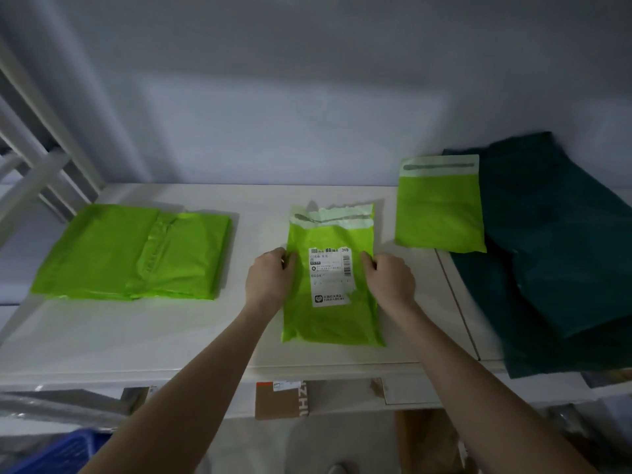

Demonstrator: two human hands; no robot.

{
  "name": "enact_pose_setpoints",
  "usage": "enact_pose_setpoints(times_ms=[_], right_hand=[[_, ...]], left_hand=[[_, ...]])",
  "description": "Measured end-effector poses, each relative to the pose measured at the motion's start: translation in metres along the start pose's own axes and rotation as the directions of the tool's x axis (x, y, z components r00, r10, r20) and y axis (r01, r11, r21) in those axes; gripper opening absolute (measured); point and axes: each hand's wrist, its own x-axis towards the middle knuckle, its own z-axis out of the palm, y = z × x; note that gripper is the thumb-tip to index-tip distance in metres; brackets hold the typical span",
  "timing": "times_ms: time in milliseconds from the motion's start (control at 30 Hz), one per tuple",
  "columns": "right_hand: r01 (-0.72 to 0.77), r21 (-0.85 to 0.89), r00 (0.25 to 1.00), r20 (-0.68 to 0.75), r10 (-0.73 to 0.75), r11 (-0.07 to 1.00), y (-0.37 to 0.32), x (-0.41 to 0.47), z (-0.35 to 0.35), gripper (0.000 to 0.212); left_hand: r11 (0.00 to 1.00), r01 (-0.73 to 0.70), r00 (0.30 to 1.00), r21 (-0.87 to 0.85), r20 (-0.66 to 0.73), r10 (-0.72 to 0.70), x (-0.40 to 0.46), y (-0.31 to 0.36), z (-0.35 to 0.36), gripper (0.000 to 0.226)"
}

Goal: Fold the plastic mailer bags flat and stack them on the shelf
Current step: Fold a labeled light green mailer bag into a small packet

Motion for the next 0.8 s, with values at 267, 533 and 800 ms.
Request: enact_pose_setpoints(times_ms=[267, 533, 800], right_hand=[[0.226, 0.067, 0.931, -0.309, -0.195, 0.972, 0.003, 0.007, 0.006, 0.032], [0.358, -0.115, 0.91, 0.265, -0.319, 0.927, 0.001, 0.002, 0.018, 0.057], [0.311, -0.131, 0.9, 0.359, -0.248, 0.941, 0.001, 0.011, 0.019, 0.061]], left_hand=[[0.977, -0.196, 0.955, 0.079, -0.212, 0.209, 0.001, 0.003, 0.007, 0.032], [0.892, -0.346, 0.91, 0.291, 0.337, 0.243, 0.003, -0.006, 0.018, 0.056], [0.888, -0.329, 0.895, 0.321, 0.407, 0.184, 0.008, -0.001, 0.021, 0.057]])
